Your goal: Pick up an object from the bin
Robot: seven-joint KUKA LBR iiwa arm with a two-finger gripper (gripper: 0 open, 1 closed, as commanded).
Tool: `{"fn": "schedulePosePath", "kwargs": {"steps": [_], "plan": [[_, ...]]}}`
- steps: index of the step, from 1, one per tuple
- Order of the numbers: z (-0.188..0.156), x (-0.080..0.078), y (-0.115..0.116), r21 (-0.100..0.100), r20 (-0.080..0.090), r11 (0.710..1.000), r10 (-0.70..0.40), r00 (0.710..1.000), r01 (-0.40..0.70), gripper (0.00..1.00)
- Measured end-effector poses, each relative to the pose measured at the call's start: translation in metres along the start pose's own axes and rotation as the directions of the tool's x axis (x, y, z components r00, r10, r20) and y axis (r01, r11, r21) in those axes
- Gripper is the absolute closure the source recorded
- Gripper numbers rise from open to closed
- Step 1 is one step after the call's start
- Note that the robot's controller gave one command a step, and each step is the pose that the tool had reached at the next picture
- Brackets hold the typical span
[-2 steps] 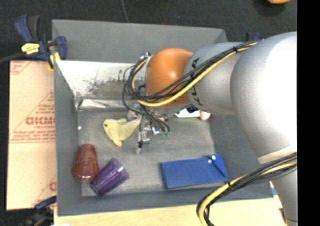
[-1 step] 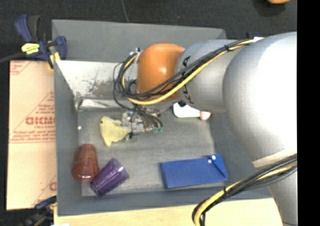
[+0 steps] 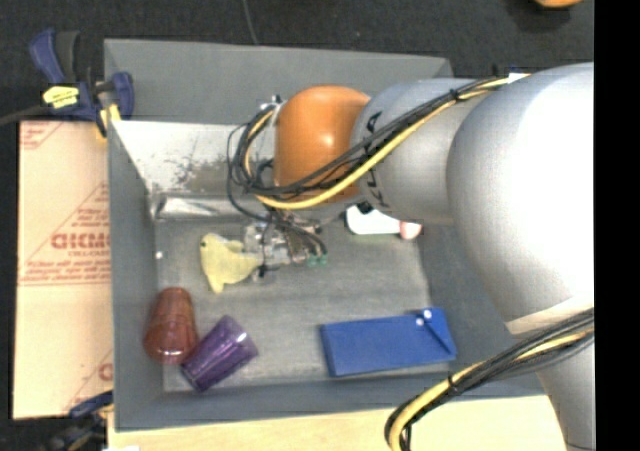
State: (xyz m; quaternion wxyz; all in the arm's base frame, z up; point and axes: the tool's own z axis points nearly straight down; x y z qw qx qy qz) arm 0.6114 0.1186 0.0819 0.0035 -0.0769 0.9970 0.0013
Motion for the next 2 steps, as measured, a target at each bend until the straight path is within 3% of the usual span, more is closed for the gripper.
{"fn": "schedulePosePath", "kwargs": {"steps": [1, 2], "plan": [[-0.083, 0.011, 0.010, -0.001, -0.001, 1.000, 0.025, 1.000, -0.025, 1.00], [-0.164, 0.020, 0.032, 0.000, -0.003, 1.000, -0.016, 1.000, 0.016, 1.00]]}}
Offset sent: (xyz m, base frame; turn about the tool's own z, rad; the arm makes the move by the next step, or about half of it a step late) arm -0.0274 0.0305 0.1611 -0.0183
